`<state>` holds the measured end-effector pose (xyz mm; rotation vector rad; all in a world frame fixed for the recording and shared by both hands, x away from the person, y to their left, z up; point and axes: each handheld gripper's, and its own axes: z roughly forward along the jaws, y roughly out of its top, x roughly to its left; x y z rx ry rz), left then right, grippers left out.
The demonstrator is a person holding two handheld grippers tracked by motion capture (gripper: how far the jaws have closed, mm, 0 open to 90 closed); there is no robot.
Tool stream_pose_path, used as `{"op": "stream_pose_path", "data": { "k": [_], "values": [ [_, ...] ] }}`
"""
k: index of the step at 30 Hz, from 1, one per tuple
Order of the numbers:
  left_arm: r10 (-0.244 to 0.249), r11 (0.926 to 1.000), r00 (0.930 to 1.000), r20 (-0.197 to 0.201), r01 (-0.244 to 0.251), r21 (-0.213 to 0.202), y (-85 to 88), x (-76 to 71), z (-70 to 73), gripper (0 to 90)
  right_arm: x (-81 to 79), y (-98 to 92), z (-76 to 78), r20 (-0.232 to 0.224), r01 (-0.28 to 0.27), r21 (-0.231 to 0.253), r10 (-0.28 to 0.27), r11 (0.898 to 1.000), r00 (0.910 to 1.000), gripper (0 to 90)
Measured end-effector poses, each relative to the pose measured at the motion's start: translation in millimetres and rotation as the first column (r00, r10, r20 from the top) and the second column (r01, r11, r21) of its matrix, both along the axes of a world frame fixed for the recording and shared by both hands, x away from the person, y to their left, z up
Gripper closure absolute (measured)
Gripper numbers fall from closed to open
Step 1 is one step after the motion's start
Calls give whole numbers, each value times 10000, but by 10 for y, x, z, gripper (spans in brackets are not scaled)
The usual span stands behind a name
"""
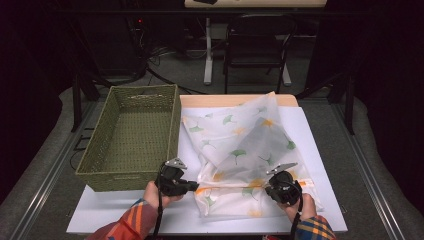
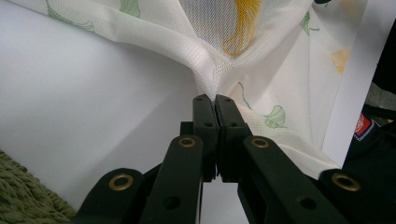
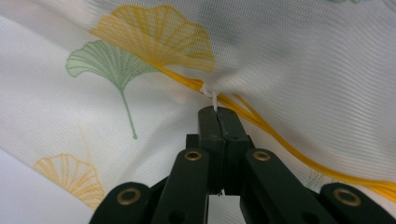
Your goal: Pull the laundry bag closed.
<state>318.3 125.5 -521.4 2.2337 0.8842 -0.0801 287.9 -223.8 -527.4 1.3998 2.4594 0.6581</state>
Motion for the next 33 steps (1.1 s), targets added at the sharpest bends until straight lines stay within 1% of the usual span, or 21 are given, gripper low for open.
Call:
{"op": "stream_pose_path", "data": {
  "k": [1, 5, 8, 9, 11, 12, 14, 15, 18, 19, 24, 26, 28, 29, 30, 31, 33],
  "values": [
    [35, 10000, 10000, 3, -35, -6, 3, 2, -2, 891, 7, -11, -3, 5, 54, -56, -54, 10000, 10000, 900],
    [-1, 10000, 10000, -34, 1, -14, 4, 5, -4, 891, 18, -116, -9, 20, 333, -8, -333, 9994, 9994, 900],
    [-30, 10000, 10000, -14, 30, -6, 2, 8, -6, 891, 18, -169, -8, 22, 397, 9, -397, 9992, 9992, 900],
    [-30, 10000, 10000, -22, 30, -8, 1, 8, -6, 890, 18, -179, -8, -19, 411, 104, -411, 9991, 9992, 900],
    [-19, 10000, 10000, -14, 19, 1, 3, 10, -6, 890, 24, -186, -10, -11, 376, 60, -376, 9993, 9993, 900],
    [-32, 10000, 10000, -17, 32, -4, 3, 10, -6, 890, 21, -185, -7, -111, 459, 141, -457, 9988, 9989, 900],
    [-18, 10000, 10000, 28, 18, 31, 2, 4, -2, 890, 35, -206, -10, -101, 338, 203, -336, 9992, 9994, 900],
    [-3, 10000, 10000, 8, 3, -17, 4, 4, -3, 890, 36, -218, -9, -90, 248, 281, -245, 9993, 9997, 900],
    [-32, 10000, 10000, 24, 32, 11, 2, 5, -3, 890, 50, -270, -11, -96, 207, 601, -202, 9980, 9997, 900],
    [-36, 10000, 10000, 16, 36, 10, 2, 5, -3, 890, 53, -291, -10, -119, 233, 569, -227, 9981, 9997, 900],
    [-53, 10000, 10000, -5, 53, 4, 3, 11, -7, 890, 58, -334, -17, -205, 262, 779, -247, 9966, 9995, 900],
    [-44, 10000, 10000, -6, 44, 2, 5, 11, -7, 890, 65, -345, -13, -284, 246, 803, -224, 9965, 9993, 900],
    [-50, 10000, 10000, -13, 50, -8, 6, 12, -9, 890, 70, -361, -12, -245, 141, 836, -121, 9964, 9996, 900],
    [-28, 10000, 10000, -5, 28, -17, 6, 12, -9, 890, 68, -373, -8, -368, 191, 1010, -154, 9947, 9992, 900],
    [-17, 10000, 10000, -24, 17, -21, 8, 11, -7, 890, 74, -393, -13, -247, 3, 1051, 24, 9945, 9997, 900],
    [25, 10000, 10000, -7, -25, -35, 8, 9, -7, 890, 73, -402, -10, -230, 43, 1026, -20, 9947, 9997, 900],
    [6, 10000, 10000, 0, -6, -4, 7, 10, -7, 890, 78, -436, -15, -285, 100, 1123, -68, 9936, 9996, 900]
  ]
}}
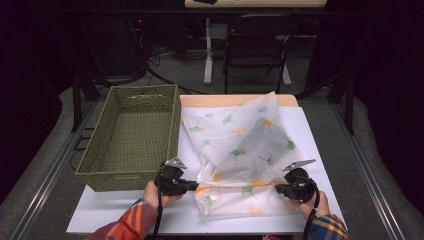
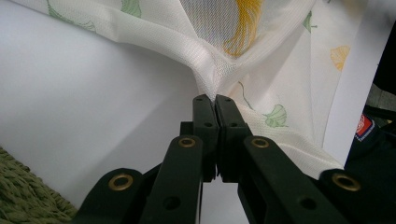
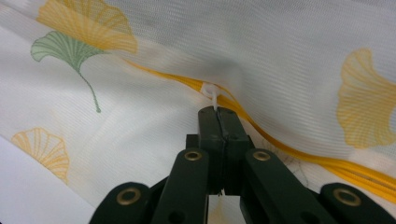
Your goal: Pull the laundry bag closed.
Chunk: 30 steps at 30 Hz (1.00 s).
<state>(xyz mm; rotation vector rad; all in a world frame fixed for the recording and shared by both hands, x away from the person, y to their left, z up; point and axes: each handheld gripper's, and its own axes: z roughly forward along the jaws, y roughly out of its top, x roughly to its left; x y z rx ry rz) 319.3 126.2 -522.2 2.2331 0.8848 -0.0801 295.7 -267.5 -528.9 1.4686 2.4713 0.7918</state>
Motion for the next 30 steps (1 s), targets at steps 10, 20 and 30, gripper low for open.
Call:
{"op": "stream_pose_path", "data": {
  "k": [10, 20, 30],
  "values": [
    [-27, 10000, 10000, -7, 27, 29, -2, 2, -2, 891, 9, -46, -12, 3, 90, -19, -90, 10000, 10000, 900],
    [-39, 10000, 10000, -7, 39, 47, 0, 3, -1, 890, 10, -86, -9, 14, 259, -198, -259, 9995, 9997, 900],
    [0, 9999, 10000, 36, 0, 105, -4, 1, 2, 890, 1, -166, 0, 62, 476, -184, -475, 9987, 9989, 900]
  ]
}}
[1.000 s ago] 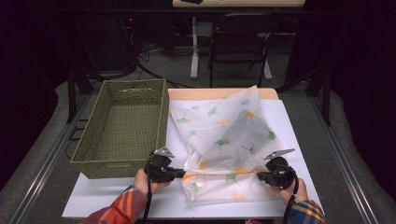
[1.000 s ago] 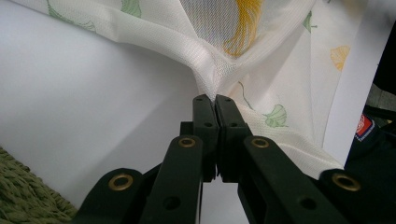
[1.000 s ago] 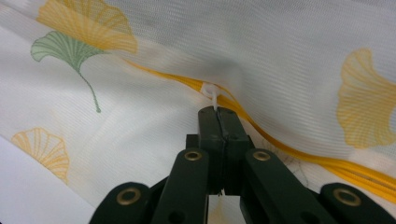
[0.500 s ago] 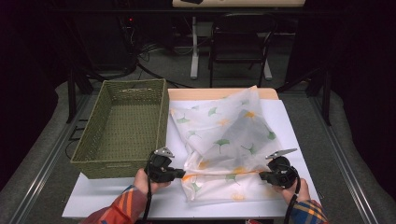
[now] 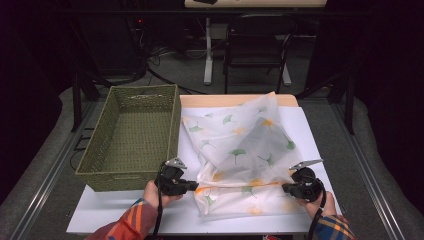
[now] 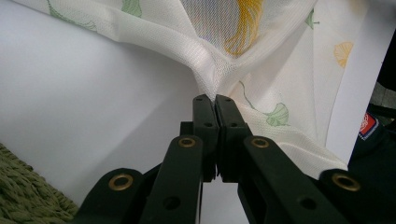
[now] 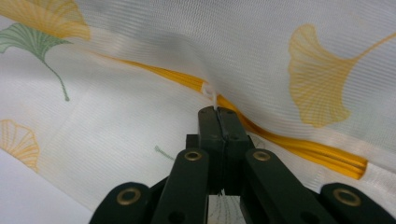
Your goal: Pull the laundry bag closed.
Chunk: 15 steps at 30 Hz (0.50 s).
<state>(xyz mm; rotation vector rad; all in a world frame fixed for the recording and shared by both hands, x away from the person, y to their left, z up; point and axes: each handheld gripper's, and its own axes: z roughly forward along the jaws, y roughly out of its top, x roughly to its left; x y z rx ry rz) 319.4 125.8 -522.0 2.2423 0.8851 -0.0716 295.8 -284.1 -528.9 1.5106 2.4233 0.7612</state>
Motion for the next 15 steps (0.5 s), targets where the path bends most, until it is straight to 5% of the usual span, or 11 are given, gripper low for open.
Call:
{"op": "stream_pose_path", "data": {
  "k": [15],
  "values": [
    [8, 10000, 10000, 13, -8, -18, 1, 0, 3, 890, -6, -28, 8, 22, 139, -75, -139, 9999, 9999, 900]
  ]
}}
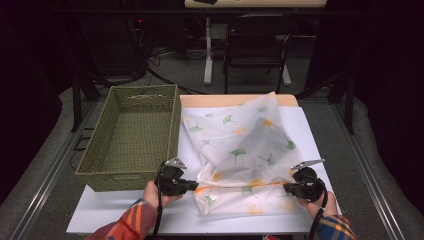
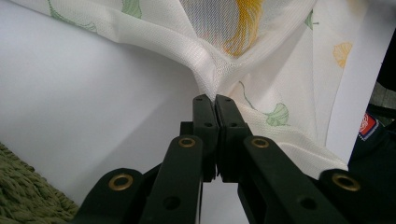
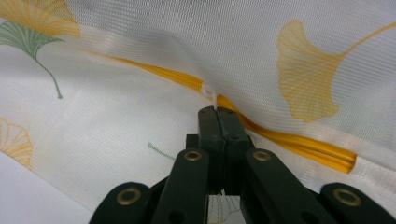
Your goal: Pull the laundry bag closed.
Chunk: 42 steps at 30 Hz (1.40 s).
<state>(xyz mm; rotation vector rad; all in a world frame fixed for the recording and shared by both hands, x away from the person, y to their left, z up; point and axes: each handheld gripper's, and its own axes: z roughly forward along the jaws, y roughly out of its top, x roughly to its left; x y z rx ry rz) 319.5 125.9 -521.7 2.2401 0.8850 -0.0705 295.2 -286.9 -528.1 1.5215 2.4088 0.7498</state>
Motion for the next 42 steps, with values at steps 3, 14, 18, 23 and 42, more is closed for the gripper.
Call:
{"op": "stream_pose_path", "data": {
  "k": [3, 14, 18, 23, 42],
  "values": [
    [-25, 10000, 10000, -30, 25, -30, 3, 1, 0, 890, 0, 1, 0, -1, 53, -22, -53, 10000, 10000, 900],
    [7, 10000, 10000, -13, -7, -7, 1, 0, -1, 890, -9, -52, 5, 19, 299, -89, -299, 9995, 9996, 900],
    [23, 10000, 10000, -2, -23, 15, 0, 0, -2, 890, -13, -96, 6, 10, 377, -95, -377, 9992, 9993, 900],
    [17, 10000, 10000, 2, -17, 23, 0, 0, -2, 890, -20, -150, 8, 88, 511, -126, -510, 9986, 9987, 900],
    [9, 10000, 10000, 35, -9, 74, -6, 5, -3, 890, -36, -199, 8, 103, 738, -261, -735, 9969, 9972, 900]
  ]
}}
